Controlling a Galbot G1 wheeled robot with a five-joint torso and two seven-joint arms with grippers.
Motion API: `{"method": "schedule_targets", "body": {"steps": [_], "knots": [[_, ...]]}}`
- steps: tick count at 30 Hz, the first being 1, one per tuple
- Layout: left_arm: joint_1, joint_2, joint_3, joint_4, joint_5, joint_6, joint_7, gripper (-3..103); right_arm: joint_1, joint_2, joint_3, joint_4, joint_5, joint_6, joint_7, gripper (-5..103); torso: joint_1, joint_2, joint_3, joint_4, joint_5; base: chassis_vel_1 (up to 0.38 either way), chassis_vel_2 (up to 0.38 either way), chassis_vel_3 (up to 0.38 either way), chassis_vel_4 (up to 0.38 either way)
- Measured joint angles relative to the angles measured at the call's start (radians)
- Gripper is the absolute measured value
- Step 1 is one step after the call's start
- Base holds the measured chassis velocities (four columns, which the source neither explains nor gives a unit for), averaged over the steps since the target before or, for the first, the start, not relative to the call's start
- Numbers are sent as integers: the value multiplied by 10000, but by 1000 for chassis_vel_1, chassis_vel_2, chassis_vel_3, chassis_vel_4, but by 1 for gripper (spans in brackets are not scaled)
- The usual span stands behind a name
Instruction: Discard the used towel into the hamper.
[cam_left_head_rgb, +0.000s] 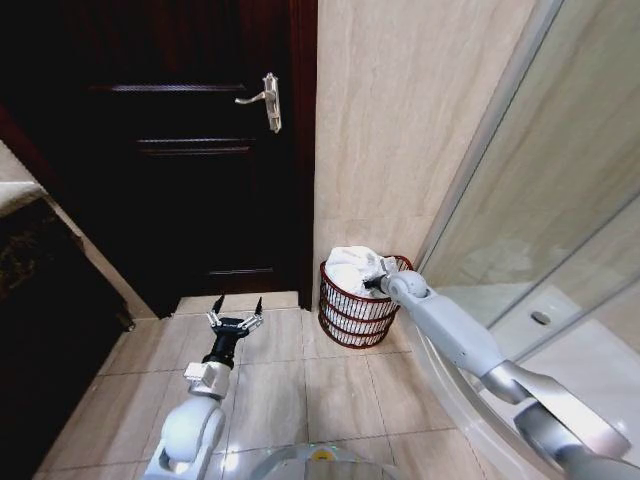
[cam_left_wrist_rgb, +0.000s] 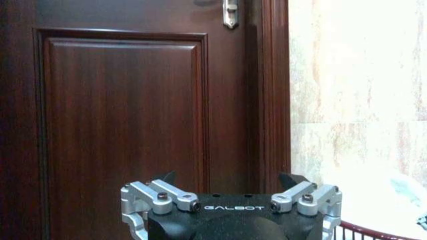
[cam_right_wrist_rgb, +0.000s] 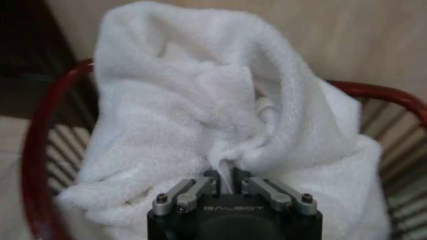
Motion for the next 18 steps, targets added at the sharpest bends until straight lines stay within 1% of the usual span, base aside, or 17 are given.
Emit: {"method": "schedule_targets", "body": {"steps": [1,2,3,4,6,7,11,12,14,16,18], "knots": [[13,29,-4,-43,0,5,0,100,-125,-70,225,142,48,1,246,25,0,0,0,0,1,0,0,0,0],[13,29,-4,-43,0,5,0,100,-125,-70,225,142,48,1,246,25,0,0,0,0,1,0,0,0,0],[33,57,-29,-84,-1,9,-7,100,-242,-194,496,291,69,1,380,30,0,0,1,0,2,0,0,0,0],[66,80,-60,-132,-11,17,-12,100,-323,-325,691,396,66,3,433,30,0,0,0,0,0,0,0,0,0],[150,119,-121,-245,-41,35,-21,100,-464,-689,1241,554,65,5,582,41,0,0,0,-2,1,0,0,0,0],[150,119,-121,-245,-41,35,-21,100,-464,-689,1241,554,65,5,582,41,0,0,0,-2,1,0,0,0,0],[254,125,-117,-366,-55,85,-30,100,-741,-1349,2201,1114,359,12,770,63,0,0,0,-5,0,0,0,0,0],[254,125,-117,-366,-55,85,-30,100,-741,-1349,2201,1114,359,12,770,63,0,0,0,-5,0,0,0,0,0],[265,108,-15,-417,-47,165,-35,100,-900,-1648,2593,1681,392,15,819,74,0,0,0,-5,-1,0,0,0,0],[263,104,33,-424,-44,198,-39,100,-949,-1770,2692,1902,392,17,829,74,0,0,0,-3,-1,0,0,0,0],[247,97,112,-424,-32,227,-45,100,-981,-2015,2824,2272,358,20,829,84,0,0,0,-2,-1,0,0,0,0]]}}
